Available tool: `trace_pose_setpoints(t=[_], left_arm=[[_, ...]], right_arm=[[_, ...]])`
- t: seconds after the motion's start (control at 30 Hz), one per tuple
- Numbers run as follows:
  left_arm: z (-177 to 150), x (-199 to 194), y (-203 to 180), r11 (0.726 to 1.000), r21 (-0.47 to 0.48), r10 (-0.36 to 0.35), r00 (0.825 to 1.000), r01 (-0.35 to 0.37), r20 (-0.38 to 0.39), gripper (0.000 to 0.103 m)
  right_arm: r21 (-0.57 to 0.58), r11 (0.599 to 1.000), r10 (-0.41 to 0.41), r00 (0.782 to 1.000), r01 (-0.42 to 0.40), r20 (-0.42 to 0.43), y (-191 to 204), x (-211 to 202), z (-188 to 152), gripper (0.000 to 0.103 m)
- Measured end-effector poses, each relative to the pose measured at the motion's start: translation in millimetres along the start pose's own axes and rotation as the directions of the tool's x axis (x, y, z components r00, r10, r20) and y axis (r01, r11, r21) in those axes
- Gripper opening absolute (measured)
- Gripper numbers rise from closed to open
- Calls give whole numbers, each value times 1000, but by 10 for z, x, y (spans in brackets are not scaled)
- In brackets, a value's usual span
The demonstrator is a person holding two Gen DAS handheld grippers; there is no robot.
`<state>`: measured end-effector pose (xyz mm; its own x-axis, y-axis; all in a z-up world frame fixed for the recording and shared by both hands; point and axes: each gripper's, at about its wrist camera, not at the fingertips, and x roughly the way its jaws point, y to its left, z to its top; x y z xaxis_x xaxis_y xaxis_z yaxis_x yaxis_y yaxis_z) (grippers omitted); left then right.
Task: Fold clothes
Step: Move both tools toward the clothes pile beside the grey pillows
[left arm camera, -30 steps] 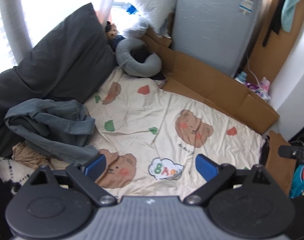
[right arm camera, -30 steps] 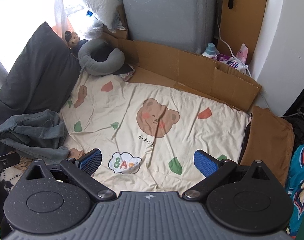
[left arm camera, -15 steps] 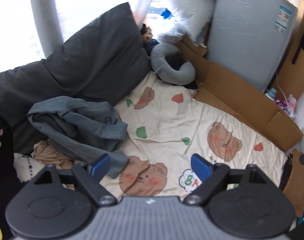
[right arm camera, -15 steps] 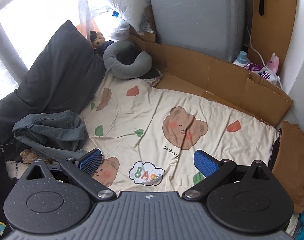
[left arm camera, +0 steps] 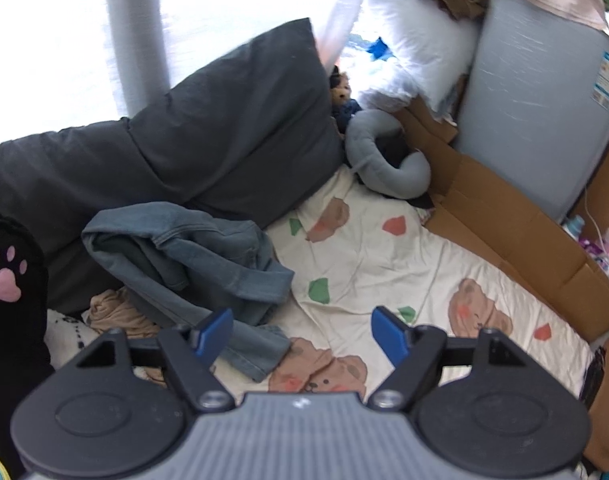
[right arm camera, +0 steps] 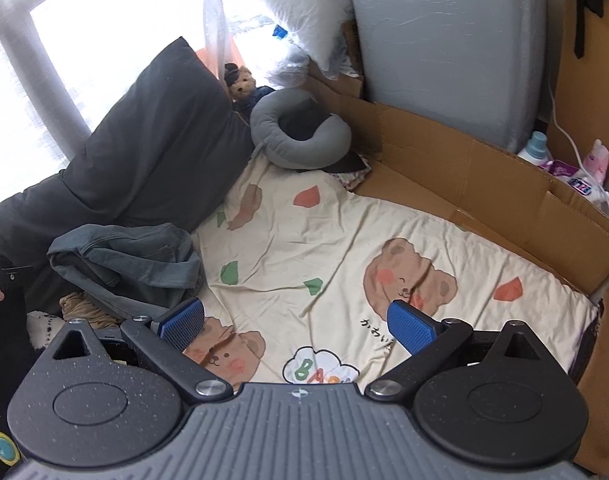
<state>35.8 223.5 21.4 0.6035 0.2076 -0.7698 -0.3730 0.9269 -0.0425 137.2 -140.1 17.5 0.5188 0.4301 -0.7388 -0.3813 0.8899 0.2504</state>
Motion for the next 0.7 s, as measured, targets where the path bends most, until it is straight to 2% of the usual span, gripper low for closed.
trace_pose_setpoints(t=[0.17, 0.37, 0.57, 0.7], left_arm=[[27, 130, 269, 998, -54, 20, 999, -19, 28, 78], [63, 385, 661, 991, -119, 62, 998, -59, 15, 78], [103, 584, 900, 982, -115, 154, 987, -149, 43, 78], [89, 723, 1031, 978, -128, 175, 983, -166, 61, 78]], right_arm=[[-13, 999, 43, 999, -43, 8, 62, 256, 116, 99], [-35, 997, 74, 997, -73, 15, 141, 553, 243, 99], [-61, 993, 104, 994, -102, 33, 197, 770, 334, 99], [-79, 991, 106, 994, -103, 36, 234, 946, 371, 100]])
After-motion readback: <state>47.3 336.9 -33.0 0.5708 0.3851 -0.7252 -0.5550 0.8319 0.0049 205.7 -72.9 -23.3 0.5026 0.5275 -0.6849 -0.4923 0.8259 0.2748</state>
